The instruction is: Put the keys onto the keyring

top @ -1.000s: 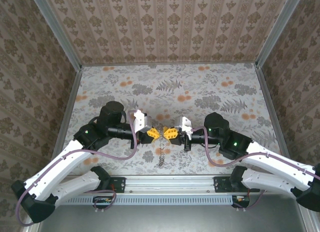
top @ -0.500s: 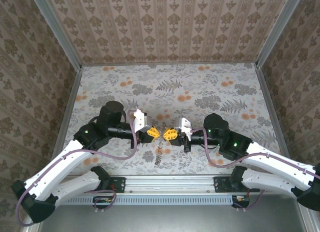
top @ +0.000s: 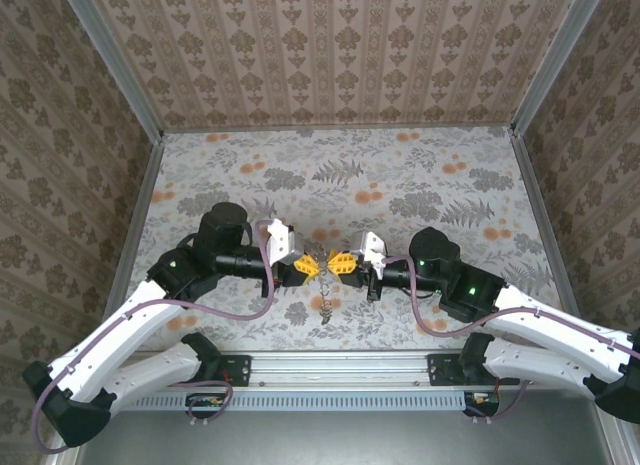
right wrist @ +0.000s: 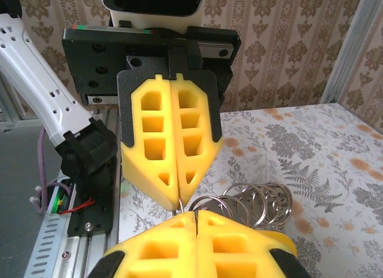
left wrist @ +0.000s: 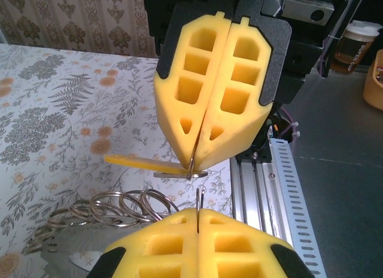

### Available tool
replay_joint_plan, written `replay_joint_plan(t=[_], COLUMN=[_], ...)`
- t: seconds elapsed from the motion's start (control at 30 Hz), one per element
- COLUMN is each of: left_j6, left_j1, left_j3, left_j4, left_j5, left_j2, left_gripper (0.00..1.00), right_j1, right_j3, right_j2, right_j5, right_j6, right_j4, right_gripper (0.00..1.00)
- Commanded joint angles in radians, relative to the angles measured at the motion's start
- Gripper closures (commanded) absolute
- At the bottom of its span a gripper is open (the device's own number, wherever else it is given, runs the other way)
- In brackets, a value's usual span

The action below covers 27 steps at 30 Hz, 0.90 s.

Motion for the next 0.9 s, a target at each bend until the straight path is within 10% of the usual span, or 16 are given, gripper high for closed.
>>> replay_joint_plan(t=[0.0,0.87], left_j6=[0.023,0.02], left_j1=[0.0,-0.001], left_j3=[0.01,0.009], left_j4=[0.036,0.04], left_j5=[0.016,0.008], left_j2=[-0.01,-0.018], left_gripper=[1.0,1.0], right_j1=[0.008,0.039], right_j3=[0.0,0.001], right_j2=[-0.005,-0.015], right_j5=[0.001,0.052], right_j6=[-0.01,-0.034], right_j4=[0.025,-0.005], right_gripper=[1.0,1.0])
